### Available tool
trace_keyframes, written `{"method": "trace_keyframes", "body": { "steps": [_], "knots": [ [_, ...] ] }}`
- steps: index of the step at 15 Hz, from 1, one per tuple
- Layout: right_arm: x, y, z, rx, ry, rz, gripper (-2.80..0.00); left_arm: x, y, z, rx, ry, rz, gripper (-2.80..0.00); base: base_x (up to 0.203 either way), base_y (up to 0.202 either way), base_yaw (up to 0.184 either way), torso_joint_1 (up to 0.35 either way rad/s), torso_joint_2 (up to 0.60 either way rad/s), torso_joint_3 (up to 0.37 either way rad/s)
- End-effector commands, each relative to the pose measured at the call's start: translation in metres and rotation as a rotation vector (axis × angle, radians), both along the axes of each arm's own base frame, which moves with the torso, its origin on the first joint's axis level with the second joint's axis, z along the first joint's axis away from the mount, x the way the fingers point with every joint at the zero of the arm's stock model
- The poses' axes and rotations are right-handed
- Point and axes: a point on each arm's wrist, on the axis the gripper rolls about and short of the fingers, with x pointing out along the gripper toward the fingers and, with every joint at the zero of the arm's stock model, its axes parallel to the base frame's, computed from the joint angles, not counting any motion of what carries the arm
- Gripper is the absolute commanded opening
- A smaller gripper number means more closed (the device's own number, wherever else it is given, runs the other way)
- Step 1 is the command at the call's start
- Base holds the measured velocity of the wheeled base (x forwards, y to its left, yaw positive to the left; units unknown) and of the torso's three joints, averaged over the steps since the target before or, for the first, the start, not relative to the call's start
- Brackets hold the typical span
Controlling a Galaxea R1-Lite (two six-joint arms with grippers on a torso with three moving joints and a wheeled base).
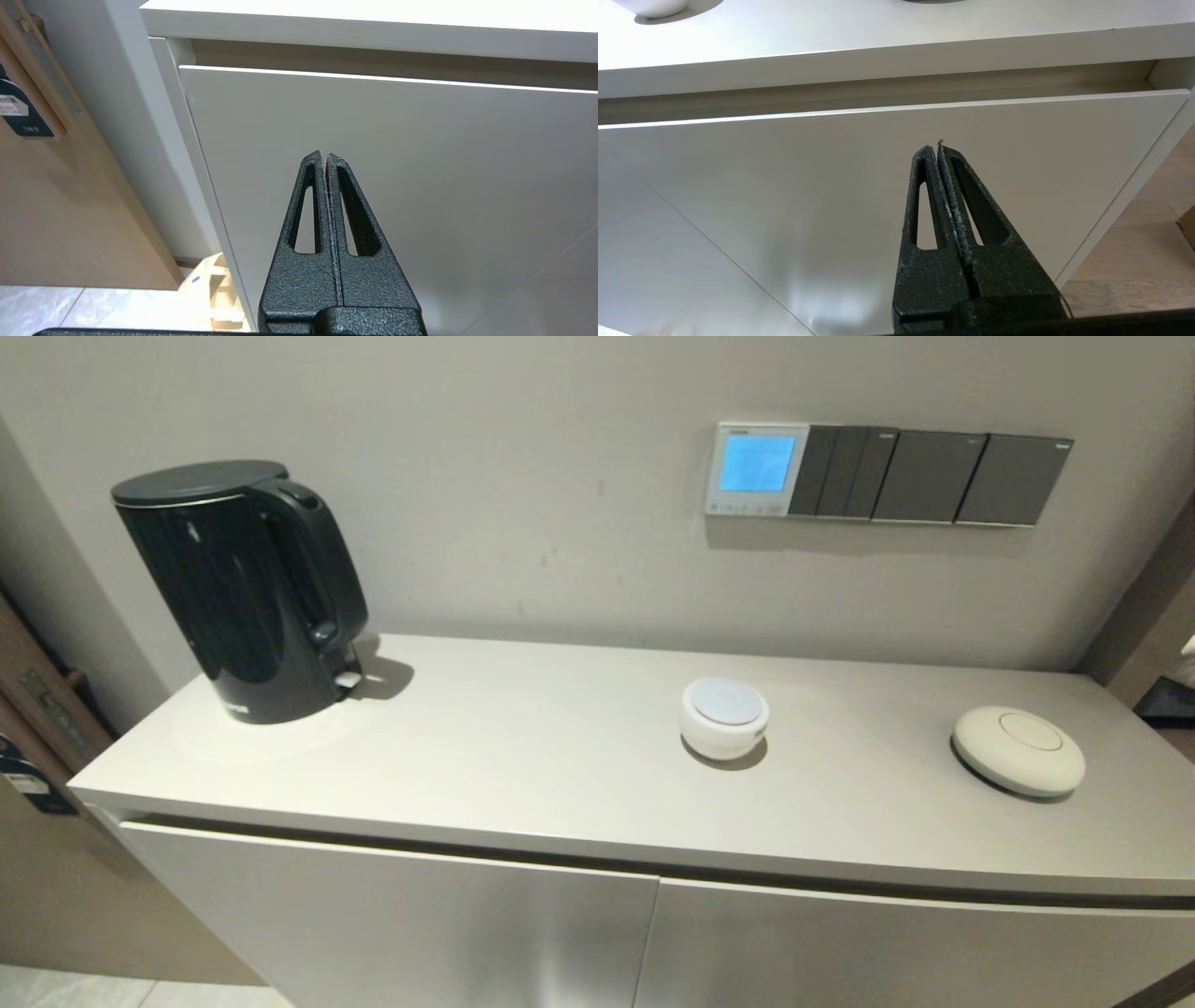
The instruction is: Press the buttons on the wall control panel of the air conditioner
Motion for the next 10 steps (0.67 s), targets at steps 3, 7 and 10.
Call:
{"method": "trace_keyframes", "body": {
  "steps": [3, 7, 10],
  "knots": [
    [0.0004, 0.0000, 0.0000, 0.001, 0.006, 0.002, -2.80, 0.0000, 0.0000, 0.0000, 0.000, 0.000, 0.000, -2.80, 0.000, 0.000, 0.000, 0.000, 0.00, 0.000],
    [0.0004, 0.0000, 0.0000, 0.003, 0.006, 0.002, -2.80, 0.0000, 0.0000, 0.0000, 0.000, -0.001, 0.000, -2.80, 0.000, 0.000, 0.000, 0.000, 0.00, 0.000],
    [0.0005, 0.0001, -0.0004, 0.003, 0.007, 0.001, -2.80, 0.0000, 0.0000, 0.0000, 0.000, -0.001, 0.000, -2.80, 0.000, 0.000, 0.000, 0.000, 0.00, 0.000]
  ]
}}
